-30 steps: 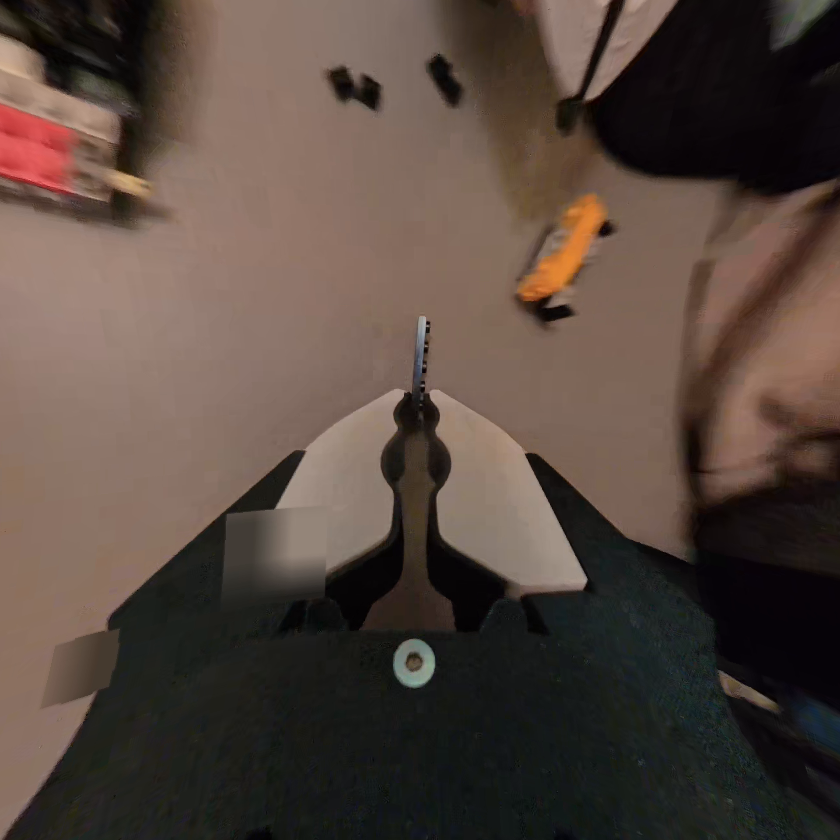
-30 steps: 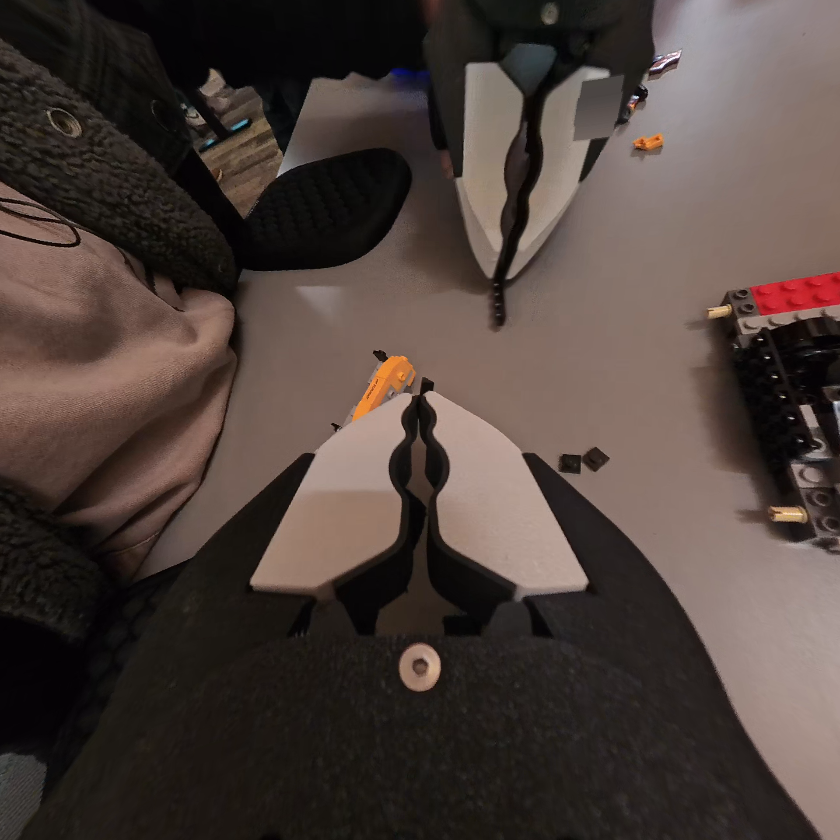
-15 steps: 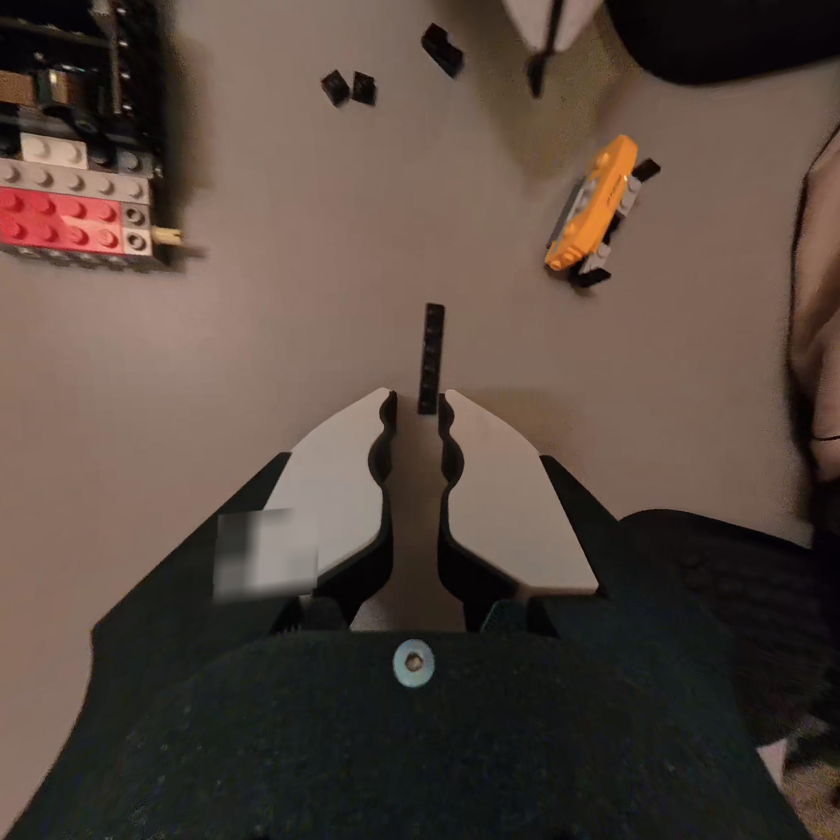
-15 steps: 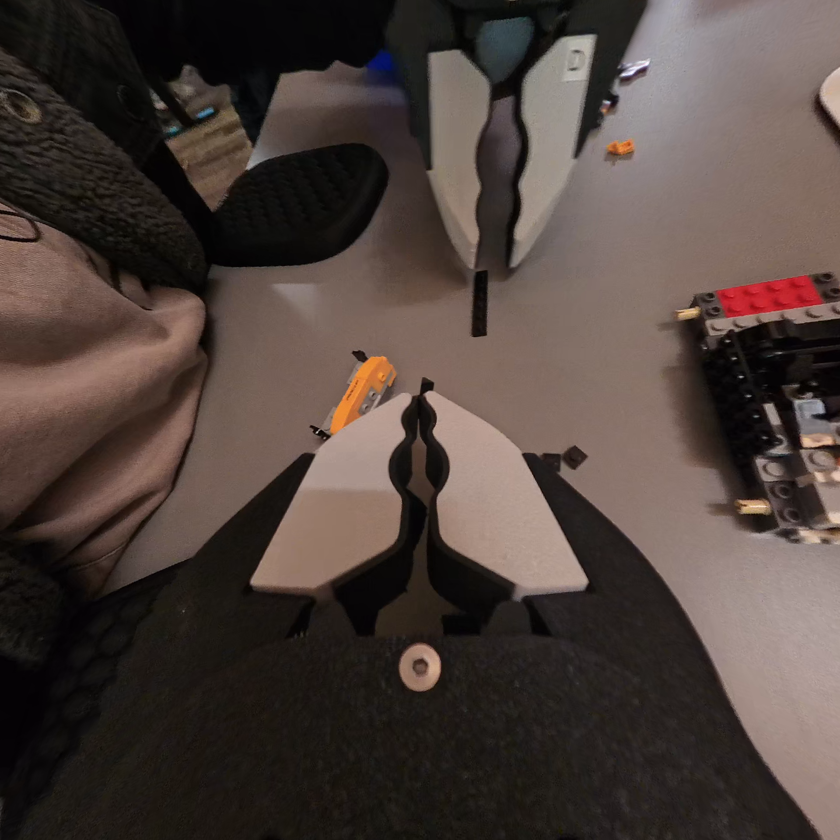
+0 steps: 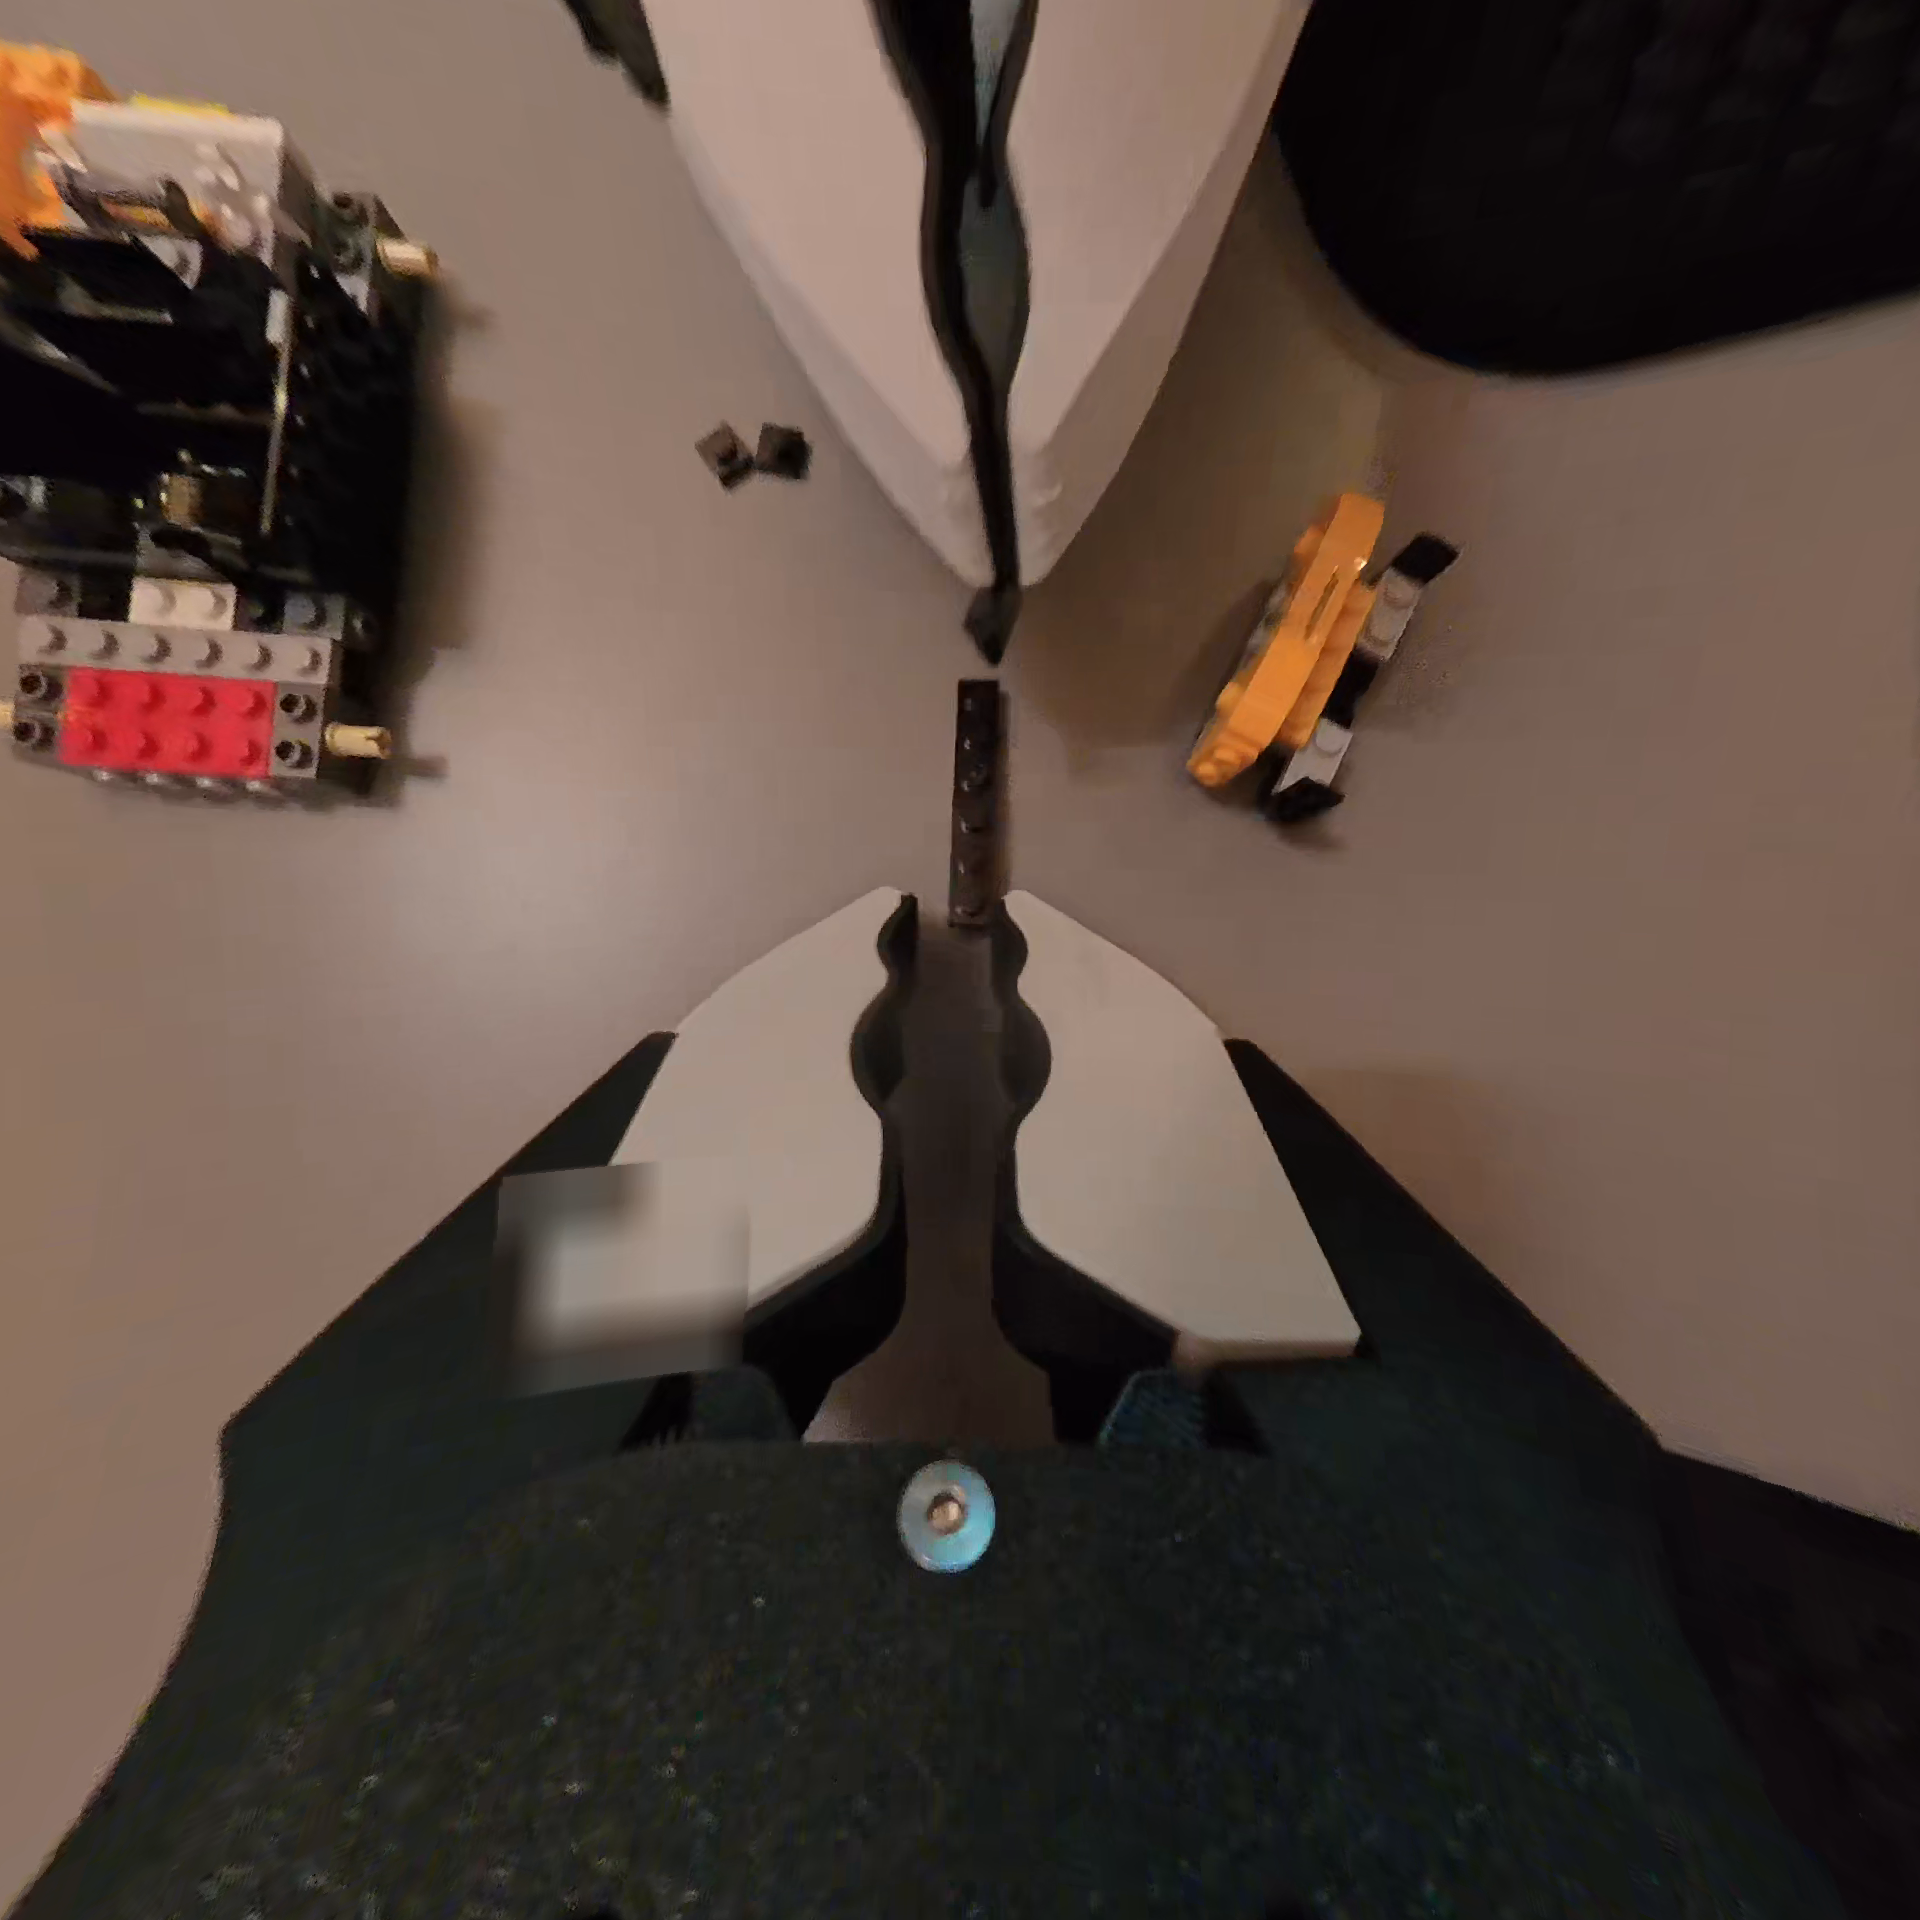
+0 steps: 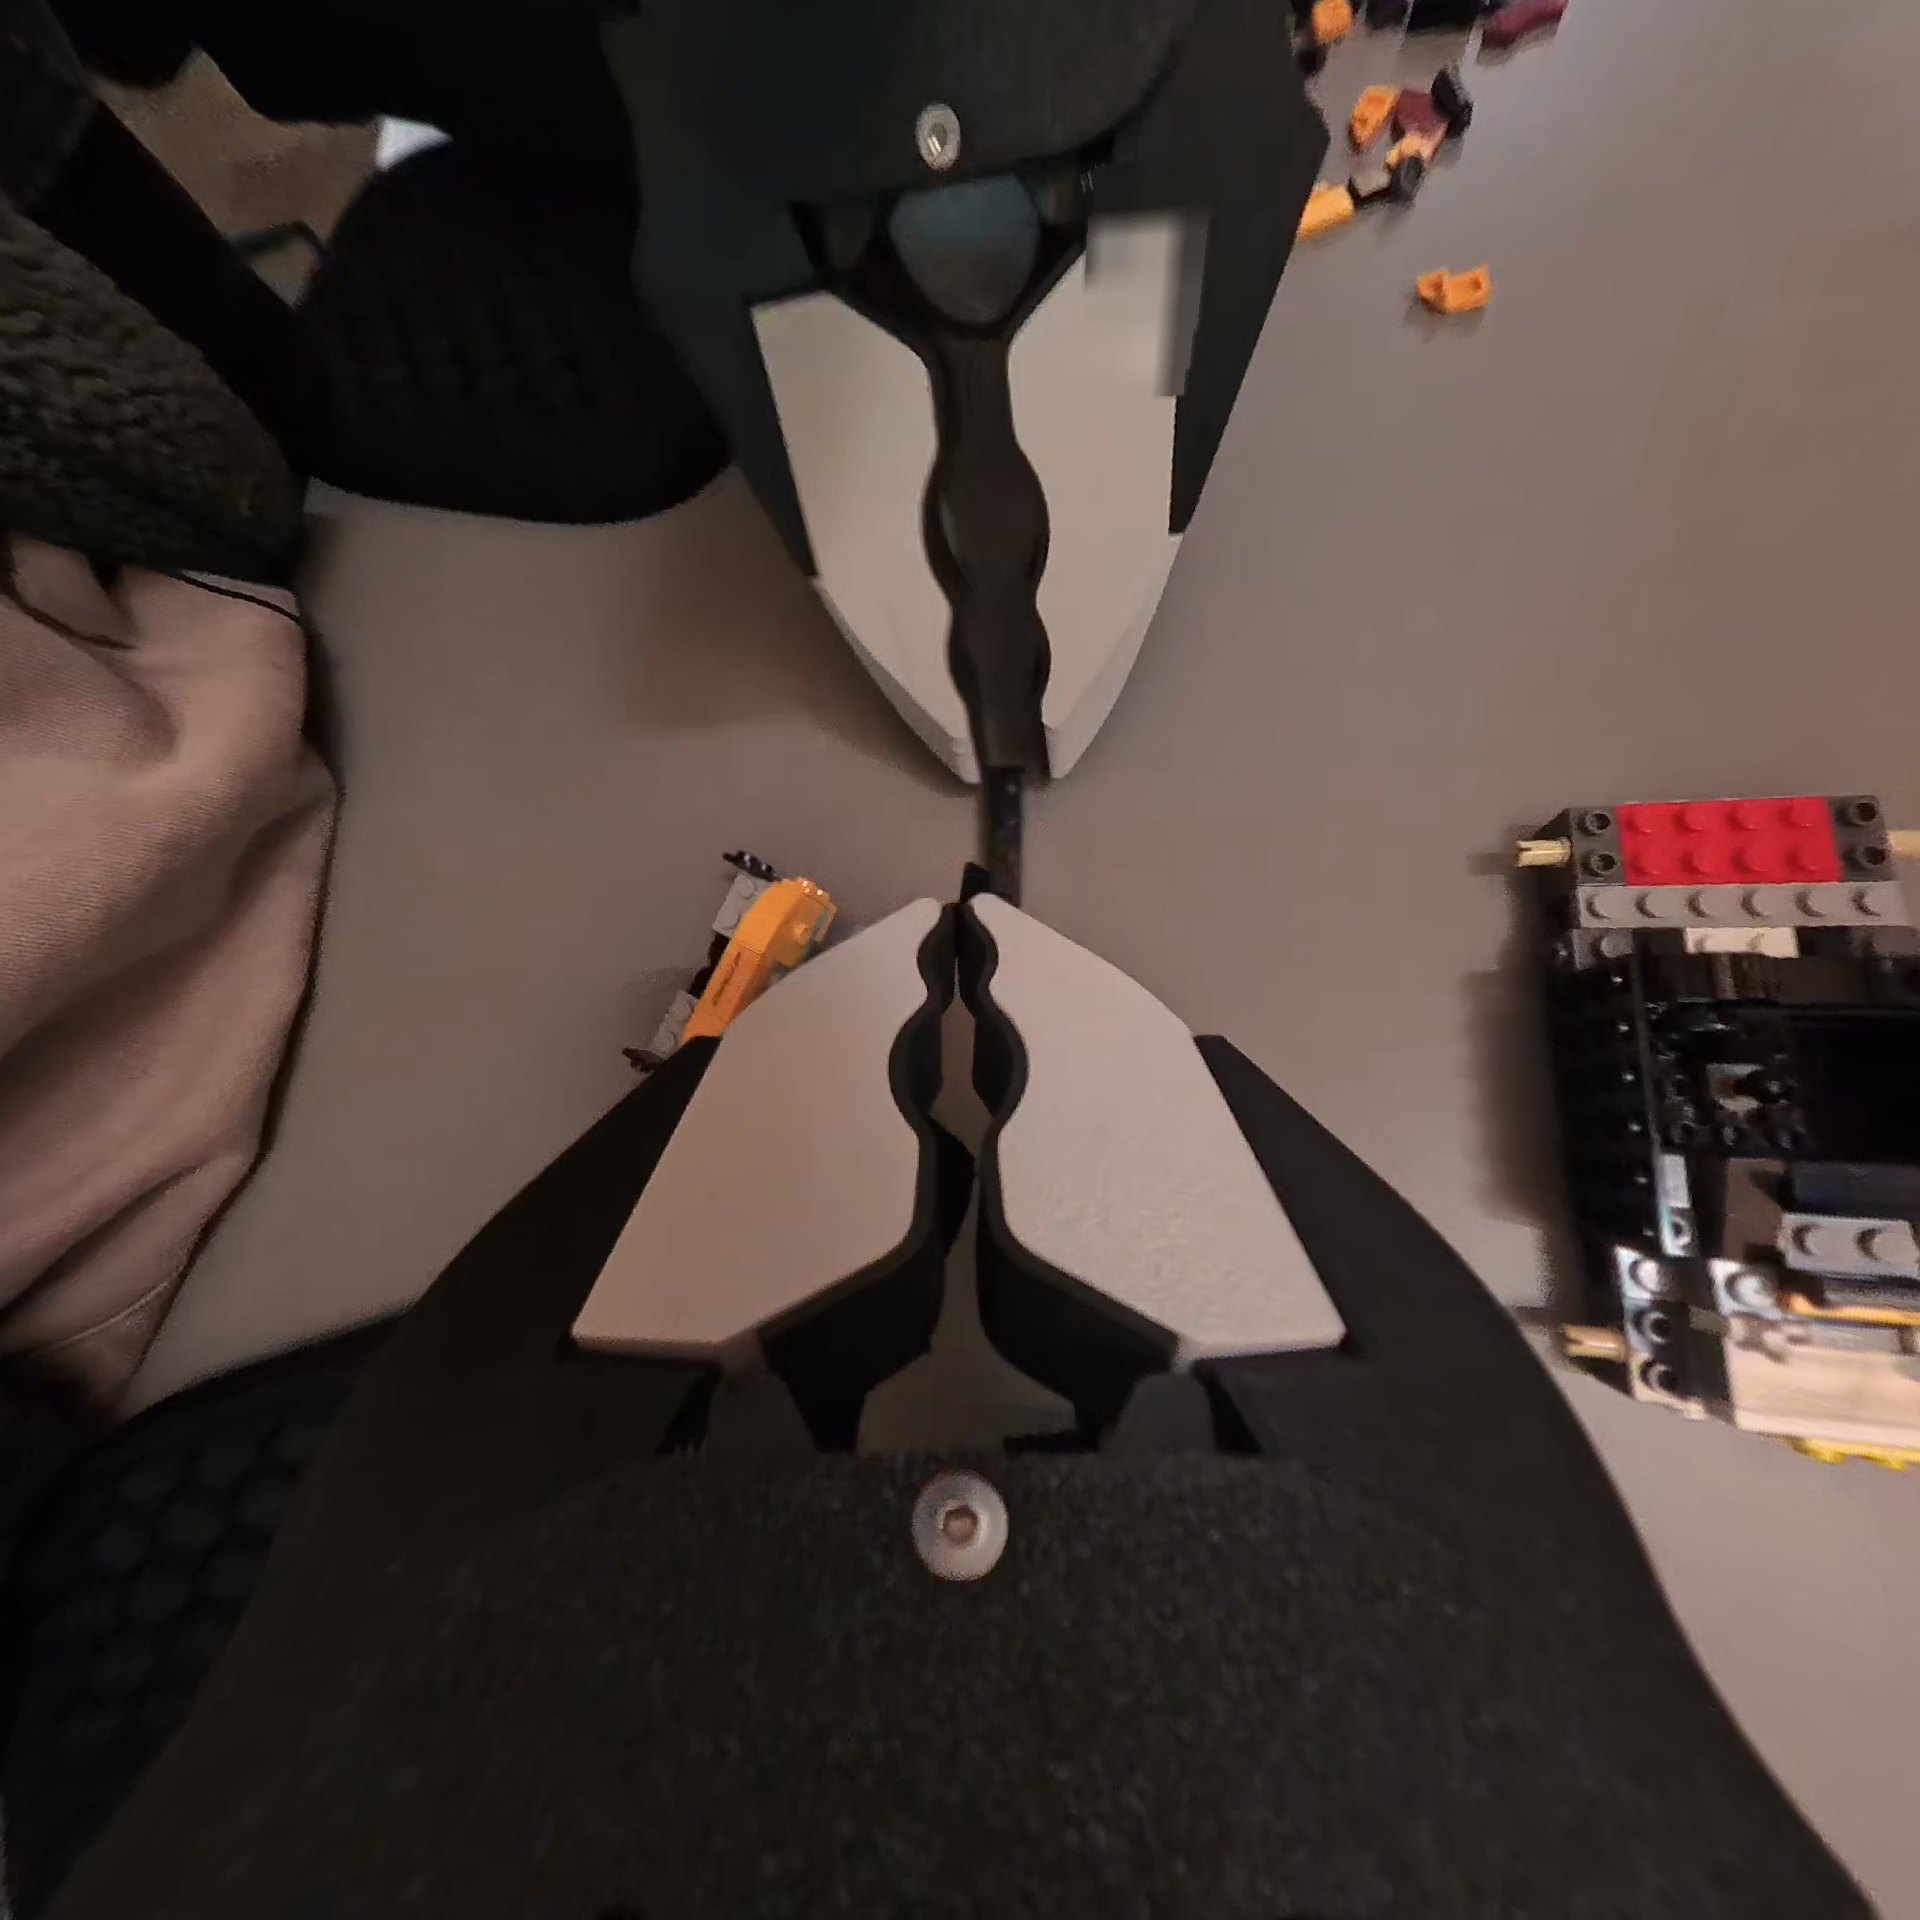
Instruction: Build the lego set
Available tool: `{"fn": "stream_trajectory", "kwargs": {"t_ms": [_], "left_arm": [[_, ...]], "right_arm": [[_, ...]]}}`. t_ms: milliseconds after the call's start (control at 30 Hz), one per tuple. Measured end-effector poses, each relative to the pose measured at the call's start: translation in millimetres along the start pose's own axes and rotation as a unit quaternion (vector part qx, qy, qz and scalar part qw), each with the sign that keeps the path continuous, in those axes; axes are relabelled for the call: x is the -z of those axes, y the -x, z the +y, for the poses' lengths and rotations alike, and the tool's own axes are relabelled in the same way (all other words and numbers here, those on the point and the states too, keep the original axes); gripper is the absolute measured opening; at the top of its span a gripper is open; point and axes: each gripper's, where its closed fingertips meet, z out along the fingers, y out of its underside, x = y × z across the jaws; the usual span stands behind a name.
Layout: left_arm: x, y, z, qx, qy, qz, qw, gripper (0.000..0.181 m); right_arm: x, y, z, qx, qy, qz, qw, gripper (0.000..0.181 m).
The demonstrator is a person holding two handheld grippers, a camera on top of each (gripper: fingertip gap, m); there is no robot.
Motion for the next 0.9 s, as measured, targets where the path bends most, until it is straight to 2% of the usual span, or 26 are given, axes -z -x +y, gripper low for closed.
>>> {"fn": "stream_trajectory", "kwargs": {"t_ms": [67, 267, 433, 900], "left_arm": [[4, 0, -3, 0.008, -0.028, -0.004, 1.000, 0.019], [12, 0, 5, 0.001, -0.051, -0.021, 0.998, 0.019], [7, -5, 21, -0.010, -0.039, -0.017, 0.999, 0.018], [5, -8, 19, -0.028, -0.051, -0.018, 0.998, 0.017]], "right_arm": [[-4, -1, 1, 0.000, 0.031, -0.005, 0.999, 0.000], [-25, -3, 5, -0.012, 0.137, -0.032, 0.990, 0.000], [-33, -4, 10, -0.029, 0.194, -0.065, 0.978, 0.000], [-39, -5, 10, -0.034, 0.233, -0.085, 0.968, 0.000]]}}
